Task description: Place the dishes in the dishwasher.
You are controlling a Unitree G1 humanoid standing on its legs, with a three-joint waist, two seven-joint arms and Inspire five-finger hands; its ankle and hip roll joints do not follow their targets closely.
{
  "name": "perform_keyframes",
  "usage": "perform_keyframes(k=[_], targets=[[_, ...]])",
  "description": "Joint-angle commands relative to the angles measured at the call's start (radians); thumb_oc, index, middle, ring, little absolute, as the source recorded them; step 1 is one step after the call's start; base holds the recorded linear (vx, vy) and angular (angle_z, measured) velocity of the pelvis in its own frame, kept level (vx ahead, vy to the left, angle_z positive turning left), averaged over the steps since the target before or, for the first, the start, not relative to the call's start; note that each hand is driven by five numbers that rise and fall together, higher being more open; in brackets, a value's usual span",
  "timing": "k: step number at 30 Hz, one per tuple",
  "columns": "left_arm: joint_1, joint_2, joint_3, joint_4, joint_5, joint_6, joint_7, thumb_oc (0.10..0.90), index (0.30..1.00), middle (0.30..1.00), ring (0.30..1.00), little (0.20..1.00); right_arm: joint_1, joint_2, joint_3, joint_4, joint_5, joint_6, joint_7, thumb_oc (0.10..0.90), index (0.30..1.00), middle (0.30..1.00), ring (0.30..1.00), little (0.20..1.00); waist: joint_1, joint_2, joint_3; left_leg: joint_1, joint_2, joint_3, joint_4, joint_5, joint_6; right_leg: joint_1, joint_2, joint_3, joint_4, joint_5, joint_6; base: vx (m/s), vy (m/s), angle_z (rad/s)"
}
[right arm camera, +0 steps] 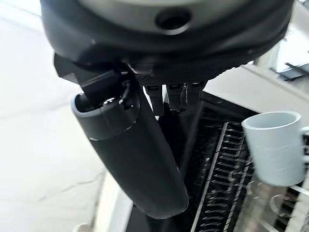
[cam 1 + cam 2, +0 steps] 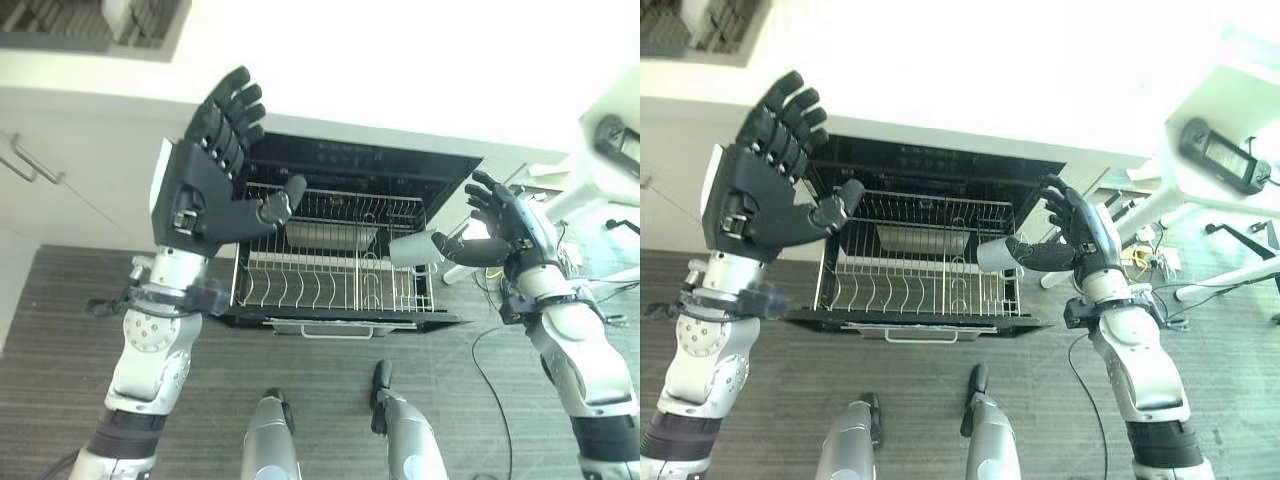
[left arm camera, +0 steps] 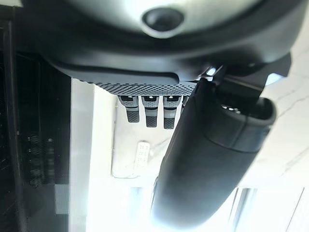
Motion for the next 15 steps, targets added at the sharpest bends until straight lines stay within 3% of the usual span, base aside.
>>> perform_keyframes(k=[1, 5, 8, 10, 12, 13, 15], targets=[[0.0, -0.017, 0.04, -0.168, -0.01, -0.129, -0.047, 0.8, 0.9, 0.9, 0.9, 0.9, -0.032, -0.039, -0.092, -0.117, -0.016, -0.21, -0.032, 0.8, 0.9, 0.9, 0.9, 0.9, 0.01, 0.03, -0.092, 0.183, -0.066, 0.032, -0.291, -0.023, 0.057, 0.033, -0.049, -0.017, 0.127, -0.226, 0.099, -0.01, 0.308, 0.04], [0.053, -0.037, 0.071, -0.176, -0.054, -0.113, -0.095, 0.8, 0.9, 0.9, 0.9, 0.9, 0.033, 0.008, -0.139, -0.156, -0.045, -0.314, -0.074, 0.8, 0.9, 0.9, 0.9, 0.9, 0.014, 0.041, -0.107, 0.211, -0.121, -0.003, -0.291, -0.046, 0.077, 0.041, -0.09, -0.015, 0.127, -0.166, 0.115, 0.01, 0.299, -0.05], [0.094, -0.053, 0.086, -0.188, -0.073, -0.081, -0.141, 0.8, 0.9, 0.9, 0.9, 0.9, 0.085, 0.04, -0.161, -0.19, -0.051, -0.364, -0.077, 0.8, 0.9, 0.9, 0.9, 0.9, 0.007, 0.054, -0.122, 0.222, -0.158, -0.035, -0.291, -0.054, 0.099, 0.049, -0.078, 0.005, 0.127, -0.137, 0.113, 0.08, 0.25, -0.02], [0.12, -0.053, 0.098, -0.192, -0.101, -0.044, -0.157, 0.8, 0.9, 0.9, 0.9, 0.9, 0.104, 0.054, -0.158, -0.2, -0.064, -0.388, -0.068, 0.8, 0.9, 0.9, 0.9, 0.9, 0.016, 0.073, -0.126, 0.23, -0.141, -0.009, -0.291, -0.051, 0.11, 0.103, -0.071, -0.085, 0.127, -0.093, 0.105, 0.06, 0.248, -0.19], [0.121, -0.049, 0.101, -0.184, -0.108, -0.042, -0.149, 0.8, 0.9, 0.9, 0.9, 0.9, 0.092, 0.047, -0.15, -0.187, -0.074, -0.405, -0.075, 0.8, 0.9, 0.9, 0.9, 0.9, 0.021, 0.1, -0.111, 0.242, -0.106, 0.01, -0.291, -0.046, 0.116, 0.163, -0.034, -0.137, 0.15, -0.127, 0.082, 0.0, 0.142, -0.54], [0.113, -0.046, 0.099, -0.174, -0.116, -0.048, -0.152, 0.8, 0.9, 0.9, 0.9, 0.9, 0.081, 0.035, -0.149, -0.176, -0.071, -0.407, -0.089, 0.8, 0.9, 0.9, 0.9, 0.9, 0.017, 0.102, -0.099, 0.239, -0.101, 0.014, -0.291, -0.038, 0.122, 0.185, 0.021, -0.118, 0.183, -0.191, 0.066, -0.05, -0.01, -0.8], [0.108, -0.048, 0.093, -0.166, -0.124, -0.056, -0.161, 0.8, 0.9, 0.9, 0.9, 0.9, 0.076, 0.025, -0.157, -0.167, -0.071, -0.412, -0.113, 0.8, 0.9, 0.9, 0.9, 0.9, 0.006, 0.093, -0.096, 0.228, -0.114, 0.005, -0.291, -0.025, 0.129, 0.213, 0.124, -0.061, 0.183, -0.25, 0.053, -0.01, -0.078, -0.63]])
